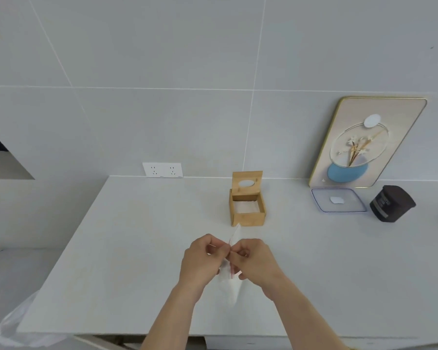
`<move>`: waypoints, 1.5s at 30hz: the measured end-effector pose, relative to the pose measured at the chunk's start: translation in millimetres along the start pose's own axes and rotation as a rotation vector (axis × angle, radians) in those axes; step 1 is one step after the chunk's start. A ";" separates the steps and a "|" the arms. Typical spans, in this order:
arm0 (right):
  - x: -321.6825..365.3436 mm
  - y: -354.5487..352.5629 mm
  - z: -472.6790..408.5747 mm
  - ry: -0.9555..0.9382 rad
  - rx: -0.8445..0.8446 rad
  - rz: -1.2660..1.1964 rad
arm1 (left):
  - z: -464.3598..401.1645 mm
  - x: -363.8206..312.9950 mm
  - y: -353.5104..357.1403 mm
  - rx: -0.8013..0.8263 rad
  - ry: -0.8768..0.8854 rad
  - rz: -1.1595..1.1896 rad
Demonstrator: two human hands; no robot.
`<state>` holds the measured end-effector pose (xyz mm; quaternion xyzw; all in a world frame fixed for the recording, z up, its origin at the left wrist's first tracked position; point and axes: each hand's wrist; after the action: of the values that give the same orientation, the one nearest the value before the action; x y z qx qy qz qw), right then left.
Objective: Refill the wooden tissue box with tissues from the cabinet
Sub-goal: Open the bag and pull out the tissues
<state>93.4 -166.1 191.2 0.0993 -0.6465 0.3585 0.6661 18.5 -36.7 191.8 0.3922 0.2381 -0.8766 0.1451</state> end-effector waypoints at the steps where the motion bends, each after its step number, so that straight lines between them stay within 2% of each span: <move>1: 0.9 -0.7 -6.3 -0.001 0.001 0.009 | -4.7 -4.1 -0.7 -0.003 0.006 -0.004; 7: 14.1 8.3 -47.5 -0.013 0.000 0.021 | -38.9 -29.1 -16.5 0.016 0.042 -0.041; 14: 52.5 22.5 -91.6 0.043 0.026 -0.219 | -83.0 -58.5 -57.3 0.145 0.023 0.092; 19: 67.5 40.2 -114.9 0.122 0.033 -0.363 | -112.9 -69.7 -76.8 0.154 -0.016 0.164; 21: 64.6 45.7 -124.7 0.177 -0.053 -0.431 | -127.7 -68.3 -85.7 0.129 -0.061 0.239; 23: 57.6 48.5 -134.6 0.240 -0.224 -0.480 | -144.9 -64.8 -97.0 0.058 -0.098 0.287; 26: 48.1 54.8 -144.7 0.291 -0.425 -0.320 | -159.6 -59.3 -109.4 -0.057 -0.082 0.188; 28: 49.2 63.3 -150.6 0.275 -0.500 -0.175 | -157.4 -60.3 -108.6 -0.130 -0.019 0.055; 31: 59.2 69.9 -160.8 0.243 -0.577 -0.109 | -149.6 -68.0 -102.8 -0.264 0.121 -0.083; 34: 69.1 57.5 -167.9 0.192 -0.624 -0.080 | -141.0 -74.7 -100.0 -0.164 0.270 -0.033; 36: 73.8 44.2 -168.9 0.149 -0.606 -0.061 | -139.6 -78.4 -99.8 -0.122 0.297 0.069; 39: 78.3 27.6 -170.6 0.110 -0.465 -0.199 | -148.7 -81.6 -93.7 -0.148 0.142 0.329; 41: 83.0 18.3 -169.5 0.081 -0.356 -0.343 | -155.3 -75.5 -86.1 -0.054 -0.034 0.447; 45: 89.1 -4.6 -163.1 -0.013 -0.166 -0.557 | -152.9 -58.5 -74.6 0.237 -0.237 0.623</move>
<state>216.7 -41.1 252.2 0.2203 -0.6257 0.1071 0.7406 118.3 111.5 170.1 0.3557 -0.0150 -0.8511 0.3858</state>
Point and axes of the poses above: each hand's wrist, its own z-axis away from the middle knuckle, its own y-axis out of the palm, x = y × z, and after that the axes turned 15 degrees about -y, right-handed
